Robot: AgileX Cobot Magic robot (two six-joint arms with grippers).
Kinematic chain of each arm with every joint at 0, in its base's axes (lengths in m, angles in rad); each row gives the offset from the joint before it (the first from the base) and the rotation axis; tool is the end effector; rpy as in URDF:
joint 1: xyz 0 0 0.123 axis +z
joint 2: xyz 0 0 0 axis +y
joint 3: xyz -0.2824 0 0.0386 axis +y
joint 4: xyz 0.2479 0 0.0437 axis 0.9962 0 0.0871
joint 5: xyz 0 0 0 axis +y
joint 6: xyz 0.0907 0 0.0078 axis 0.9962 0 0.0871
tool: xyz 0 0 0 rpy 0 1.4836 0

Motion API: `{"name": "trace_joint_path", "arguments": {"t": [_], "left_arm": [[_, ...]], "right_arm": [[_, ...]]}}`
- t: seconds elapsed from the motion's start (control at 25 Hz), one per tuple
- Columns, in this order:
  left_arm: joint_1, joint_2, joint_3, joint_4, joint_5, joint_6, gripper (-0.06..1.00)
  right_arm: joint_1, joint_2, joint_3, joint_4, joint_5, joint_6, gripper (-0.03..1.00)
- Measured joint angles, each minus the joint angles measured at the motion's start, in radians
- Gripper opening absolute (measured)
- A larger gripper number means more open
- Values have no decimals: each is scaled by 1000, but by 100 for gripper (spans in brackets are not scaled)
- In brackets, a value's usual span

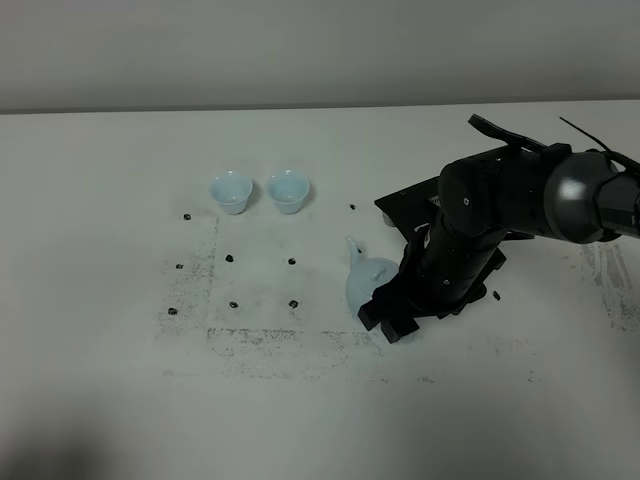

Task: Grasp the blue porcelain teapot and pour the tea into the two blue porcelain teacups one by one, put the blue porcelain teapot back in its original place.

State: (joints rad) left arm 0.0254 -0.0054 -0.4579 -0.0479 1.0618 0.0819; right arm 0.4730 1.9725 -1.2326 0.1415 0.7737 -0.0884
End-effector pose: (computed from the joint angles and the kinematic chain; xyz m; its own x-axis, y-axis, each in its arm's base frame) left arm -0.0010 -0.0038 0.2654 -0.4872 0.0461 -0.8720 0.0397 0.9987 0.0306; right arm 0.3269 0.1774 0.1434 -0.8863 -0.4389 -0.1476 -0.4548 0.8850 0.0994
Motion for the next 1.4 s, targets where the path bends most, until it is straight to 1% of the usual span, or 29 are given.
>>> {"name": "trace_joint_path", "arguments": {"t": [0.4,1.4], "left_arm": [[0,0,0,0,0,0,61],[0,0,0,0,0,0,61]], "right_arm": [[0,0,0,6,-16,0,59],[0,0,0,28,-20,0,59]]}}
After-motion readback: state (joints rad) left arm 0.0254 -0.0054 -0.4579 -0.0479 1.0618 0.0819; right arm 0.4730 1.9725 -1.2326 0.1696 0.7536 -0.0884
